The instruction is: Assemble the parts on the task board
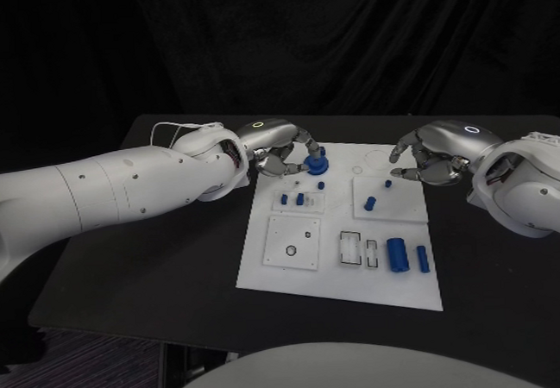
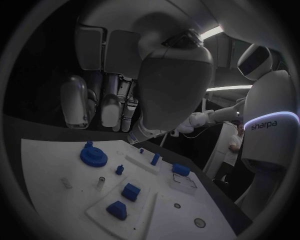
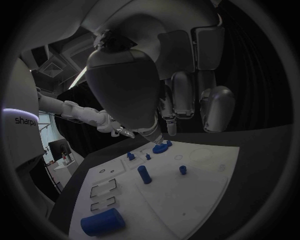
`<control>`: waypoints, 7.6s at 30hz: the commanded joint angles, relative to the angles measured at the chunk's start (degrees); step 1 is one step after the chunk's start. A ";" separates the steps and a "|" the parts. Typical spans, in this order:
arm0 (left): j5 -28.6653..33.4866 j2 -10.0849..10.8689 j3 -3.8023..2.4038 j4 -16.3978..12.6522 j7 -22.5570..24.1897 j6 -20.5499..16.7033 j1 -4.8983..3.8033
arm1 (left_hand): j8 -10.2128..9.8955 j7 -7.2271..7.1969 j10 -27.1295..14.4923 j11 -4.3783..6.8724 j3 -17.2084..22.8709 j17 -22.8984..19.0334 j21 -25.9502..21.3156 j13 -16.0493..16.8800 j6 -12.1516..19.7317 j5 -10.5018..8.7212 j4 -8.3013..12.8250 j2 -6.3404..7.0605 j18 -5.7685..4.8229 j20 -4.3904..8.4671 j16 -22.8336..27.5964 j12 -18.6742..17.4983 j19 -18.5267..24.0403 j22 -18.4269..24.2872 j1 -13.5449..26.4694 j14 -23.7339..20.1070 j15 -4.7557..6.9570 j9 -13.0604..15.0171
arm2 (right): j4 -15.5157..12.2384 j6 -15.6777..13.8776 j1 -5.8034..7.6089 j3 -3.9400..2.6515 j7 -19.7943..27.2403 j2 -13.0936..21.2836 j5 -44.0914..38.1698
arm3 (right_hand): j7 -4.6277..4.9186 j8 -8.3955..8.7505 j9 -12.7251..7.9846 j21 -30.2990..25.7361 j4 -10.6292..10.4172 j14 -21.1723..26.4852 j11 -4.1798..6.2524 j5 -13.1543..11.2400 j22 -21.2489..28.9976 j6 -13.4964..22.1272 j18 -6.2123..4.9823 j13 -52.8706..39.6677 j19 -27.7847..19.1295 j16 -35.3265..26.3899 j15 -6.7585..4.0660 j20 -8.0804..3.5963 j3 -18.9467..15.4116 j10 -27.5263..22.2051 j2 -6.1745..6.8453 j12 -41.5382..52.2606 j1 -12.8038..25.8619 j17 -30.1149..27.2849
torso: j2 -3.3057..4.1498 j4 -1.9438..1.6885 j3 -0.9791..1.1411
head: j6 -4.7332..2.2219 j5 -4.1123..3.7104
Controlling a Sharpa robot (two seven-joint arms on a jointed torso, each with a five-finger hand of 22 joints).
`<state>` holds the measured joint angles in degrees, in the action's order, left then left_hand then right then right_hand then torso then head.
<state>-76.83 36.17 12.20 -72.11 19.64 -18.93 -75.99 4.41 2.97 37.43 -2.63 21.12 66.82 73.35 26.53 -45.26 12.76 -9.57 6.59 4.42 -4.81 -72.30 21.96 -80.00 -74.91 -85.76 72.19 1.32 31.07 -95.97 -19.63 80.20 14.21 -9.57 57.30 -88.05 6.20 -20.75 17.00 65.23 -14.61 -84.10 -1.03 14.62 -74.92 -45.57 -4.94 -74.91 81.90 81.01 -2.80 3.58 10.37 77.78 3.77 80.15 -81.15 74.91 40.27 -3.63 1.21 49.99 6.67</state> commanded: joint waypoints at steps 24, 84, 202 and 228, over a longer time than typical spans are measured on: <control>-10.12 -7.21 -0.10 5.55 -1.55 0.49 2.24 | -0.60 -2.46 0.64 -1.74 -1.86 -3.10 -0.93 -0.93 -0.56 3.22 0.97 0.03 -0.33 -0.88 1.60 2.92 0.09 -9.61 -0.24 -1.45 -1.12 -4.77 | 0.09 0.27 0.59 -0.03 -1.33 2.70 5.09 | -0.08 -0.35 -0.40 0.13 -0.87 -3.51 0.18 -0.94 -8.41 -0.91 0.14 -0.24 0.53 -0.16 -0.09 -0.26 0.00 0.52 0.44 -0.37 0.02 8.77 | 0.99 0.51 0.30 | 0.01 -0.53; -16.21 -10.06 -0.11 9.39 -4.14 1.10 4.18 | 0.73 -1.52 5.91 -0.90 -2.02 -3.73 0.45 2.05 -5.94 2.32 3.32 -1.34 -0.62 -0.41 -0.17 9.53 -1.14 -10.12 -0.48 -0.53 -0.64 -6.44 | 1.74 4.90 0.44 -0.02 -1.96 1.29 6.53 | -0.36 -1.20 -0.36 -2.13 -1.19 -2.99 0.01 -1.45 -7.89 -2.73 -0.24 0.92 -0.15 -1.95 0.03 -0.19 0.17 -0.18 0.20 -1.21 -0.18 7.57 | 1.09 0.55 0.33 | 0.01 -0.73; -16.21 1.66 -0.07 -2.17 -7.45 -2.89 1.74 | 2.70 1.29 14.67 1.00 -4.32 -8.16 1.10 -1.97 -11.40 -2.56 2.92 -2.95 -0.89 0.90 1.06 4.98 -1.91 -10.44 -2.53 0.71 0.90 -6.42 | 2.02 8.06 -0.05 -0.02 -2.86 1.09 6.78 | -1.48 -4.79 1.59 -4.53 -0.95 -2.52 0.65 -1.61 -7.48 -6.18 -0.57 1.97 -0.60 -3.74 -0.46 -0.59 -0.07 -0.69 0.35 -1.84 -1.09 6.37 | 0.87 0.51 0.56 | 0.01 -0.79; -16.21 0.80 -0.07 0.36 -8.25 -0.61 2.31 | 2.31 1.22 14.29 0.91 -4.40 -8.61 0.71 -2.62 -11.03 -2.78 2.74 -2.74 -0.82 0.83 1.39 4.18 -1.67 -10.34 -2.33 0.38 0.82 -6.56 | 2.64 9.20 -0.19 -0.02 -2.26 0.71 7.12 | -1.33 -4.68 1.62 -5.61 -1.03 -2.26 0.53 -1.60 -7.21 -5.65 -0.73 2.81 -0.93 -4.60 -0.37 -0.55 -0.01 -1.37 0.25 -2.45 -1.16 5.80 | 0.97 0.45 0.56 | 0.01 -0.95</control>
<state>-93.12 37.10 12.18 -71.72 11.40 -20.19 -73.77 6.97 4.09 52.09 -1.54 16.70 58.27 74.23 23.99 -56.70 10.08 -6.63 3.52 3.49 -4.00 -71.11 26.34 -82.01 -74.91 -87.83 72.88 2.26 24.58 -93.33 -11.02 80.14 14.21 -11.76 58.03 -81.02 4.81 -25.41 18.57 59.71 -15.48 -83.94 -0.42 13.23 -74.92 -51.63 -4.94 -72.14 81.29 76.55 -2.96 2.98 10.60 76.76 4.06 77.93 -81.88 74.91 41.30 -3.18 1.70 49.99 5.74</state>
